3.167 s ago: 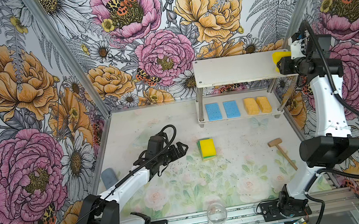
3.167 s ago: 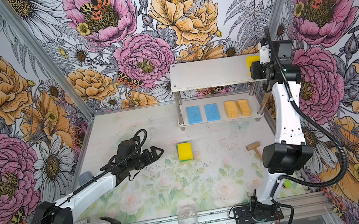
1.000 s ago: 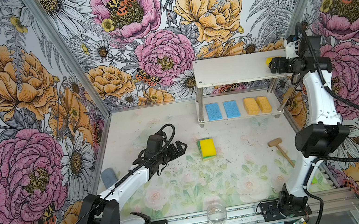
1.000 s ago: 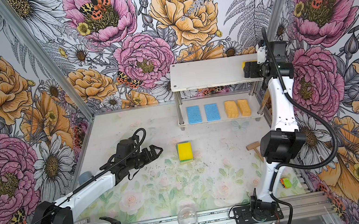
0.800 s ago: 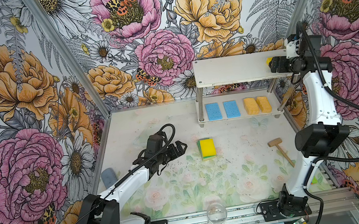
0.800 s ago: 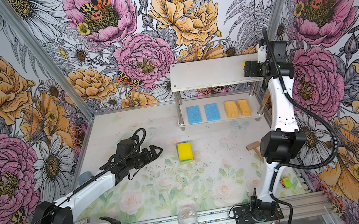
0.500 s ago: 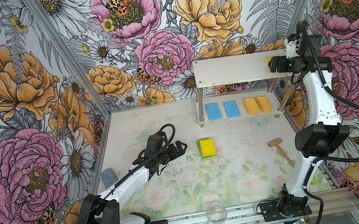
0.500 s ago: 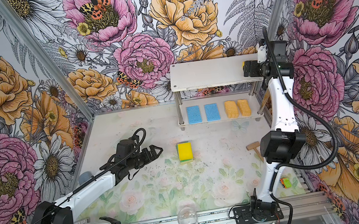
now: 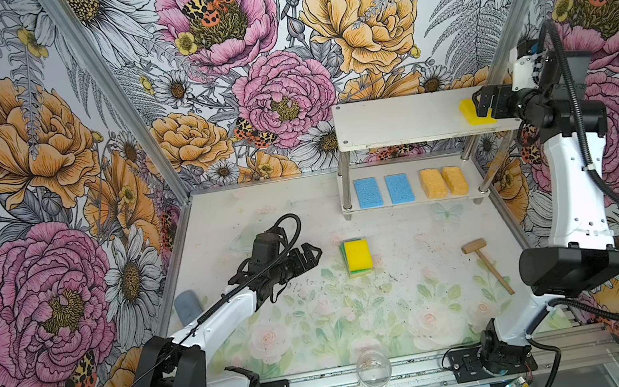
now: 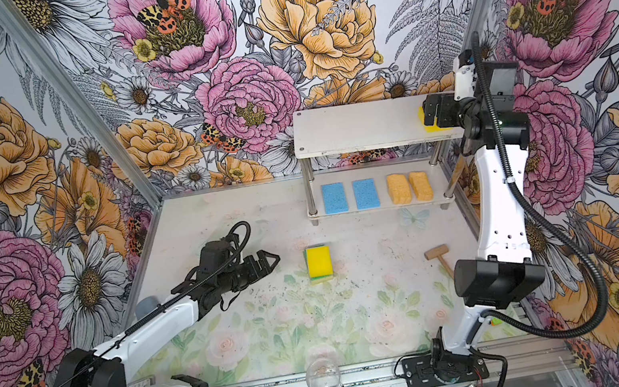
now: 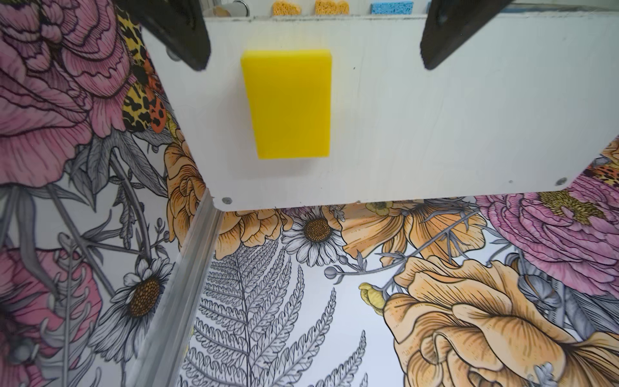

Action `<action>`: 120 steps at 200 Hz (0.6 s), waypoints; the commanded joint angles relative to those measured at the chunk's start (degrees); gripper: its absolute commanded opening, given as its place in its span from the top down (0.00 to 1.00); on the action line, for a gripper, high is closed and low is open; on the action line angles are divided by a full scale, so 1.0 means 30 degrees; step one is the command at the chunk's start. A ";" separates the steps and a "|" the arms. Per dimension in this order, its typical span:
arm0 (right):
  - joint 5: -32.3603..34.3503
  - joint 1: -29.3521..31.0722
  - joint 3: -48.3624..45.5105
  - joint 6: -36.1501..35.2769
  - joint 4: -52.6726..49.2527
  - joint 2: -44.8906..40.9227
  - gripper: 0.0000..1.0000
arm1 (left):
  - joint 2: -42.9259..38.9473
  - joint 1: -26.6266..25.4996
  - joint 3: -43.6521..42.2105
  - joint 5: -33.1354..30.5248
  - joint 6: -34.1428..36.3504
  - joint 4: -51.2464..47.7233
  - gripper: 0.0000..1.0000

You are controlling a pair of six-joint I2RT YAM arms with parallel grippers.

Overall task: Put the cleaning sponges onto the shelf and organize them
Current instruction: 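Lower the sponge onto the top shelf and open the right gripper, then move the right gripper back down toward the remaining sponge stack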

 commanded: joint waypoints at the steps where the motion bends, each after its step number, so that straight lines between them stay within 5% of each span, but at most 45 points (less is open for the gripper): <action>1: -0.0454 0.0517 -0.1900 0.0568 0.0232 -0.2105 0.00 | -0.0518 0.0255 0.0142 -0.0087 0.0150 0.0069 0.01; 120: 0.0655 0.5458 -1.6098 0.2256 0.0819 -1.0951 0.00 | 0.0667 0.0226 0.0933 0.0538 0.0229 0.0362 0.01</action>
